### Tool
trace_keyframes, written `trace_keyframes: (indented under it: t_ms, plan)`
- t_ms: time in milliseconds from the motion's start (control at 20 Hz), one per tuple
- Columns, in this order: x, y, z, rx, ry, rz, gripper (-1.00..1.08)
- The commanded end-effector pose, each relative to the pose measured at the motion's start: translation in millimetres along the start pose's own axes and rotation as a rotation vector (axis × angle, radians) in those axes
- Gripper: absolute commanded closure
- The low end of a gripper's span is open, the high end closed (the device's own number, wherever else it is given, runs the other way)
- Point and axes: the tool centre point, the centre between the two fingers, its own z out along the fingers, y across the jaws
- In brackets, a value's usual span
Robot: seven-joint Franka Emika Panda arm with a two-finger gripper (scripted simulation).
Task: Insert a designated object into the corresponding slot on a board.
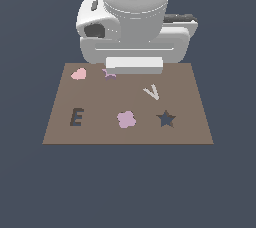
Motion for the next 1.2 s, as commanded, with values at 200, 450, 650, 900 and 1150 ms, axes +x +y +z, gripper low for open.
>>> trace_keyframes:
  t_ms: [200,450,650,900,1150]
  plan:
    - [0,1,1,0.0,0.0,0.013,-0.92]
    - [-1,6,5,0.001,0.002,0.069,-0.92]
    - [-2,12,10,0.001,0.004,0.143,-0.92]
    - [-4,23,19,0.003,0.008,0.275,-0.92]
    - [-11,37,31,0.004,0.013,0.45,-0.92]
